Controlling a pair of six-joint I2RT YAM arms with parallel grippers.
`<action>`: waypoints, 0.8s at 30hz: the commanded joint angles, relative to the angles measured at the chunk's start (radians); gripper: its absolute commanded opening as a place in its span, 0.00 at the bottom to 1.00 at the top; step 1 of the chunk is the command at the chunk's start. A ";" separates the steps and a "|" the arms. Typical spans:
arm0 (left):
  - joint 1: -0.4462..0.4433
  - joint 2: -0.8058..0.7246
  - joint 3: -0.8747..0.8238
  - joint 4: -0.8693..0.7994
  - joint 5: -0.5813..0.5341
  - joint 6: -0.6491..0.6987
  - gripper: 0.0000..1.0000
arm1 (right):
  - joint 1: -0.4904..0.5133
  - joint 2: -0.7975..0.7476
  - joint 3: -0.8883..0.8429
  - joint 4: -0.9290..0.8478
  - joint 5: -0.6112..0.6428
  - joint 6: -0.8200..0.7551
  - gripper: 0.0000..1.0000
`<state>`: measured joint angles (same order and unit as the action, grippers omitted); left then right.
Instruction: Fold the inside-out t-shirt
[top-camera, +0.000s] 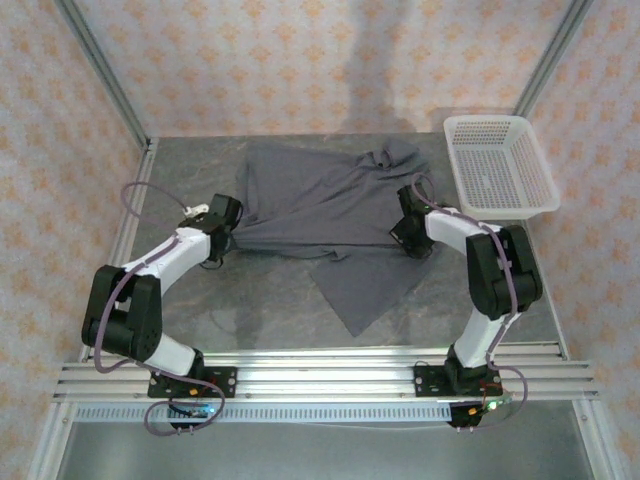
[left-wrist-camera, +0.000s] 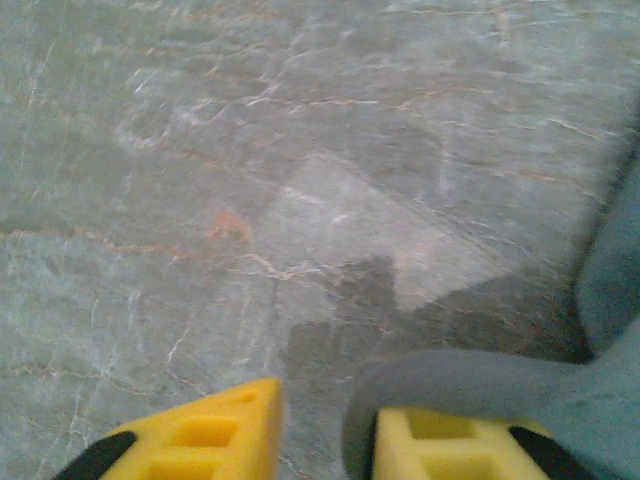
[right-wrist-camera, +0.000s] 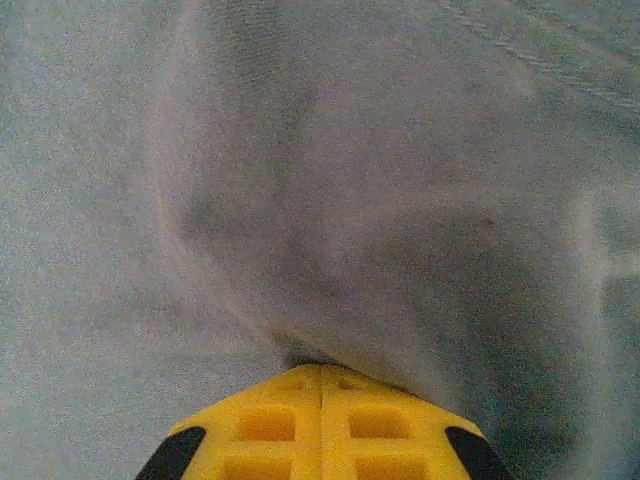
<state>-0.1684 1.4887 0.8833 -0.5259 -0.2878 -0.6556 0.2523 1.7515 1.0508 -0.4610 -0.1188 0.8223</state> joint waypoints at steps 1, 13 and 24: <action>0.022 -0.080 -0.025 -0.009 0.006 0.001 0.37 | -0.006 -0.065 -0.003 -0.066 0.036 -0.021 0.01; 0.023 -0.157 -0.122 0.052 0.262 -0.040 0.57 | 0.308 -0.132 0.182 -0.017 -0.081 -0.290 0.41; 0.075 0.074 -0.001 0.121 0.196 0.000 0.49 | 0.576 0.261 0.504 -0.028 -0.086 -0.736 0.87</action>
<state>-0.1211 1.5314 0.8330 -0.4541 -0.0433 -0.6735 0.8310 1.9453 1.5200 -0.4606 -0.2016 0.2398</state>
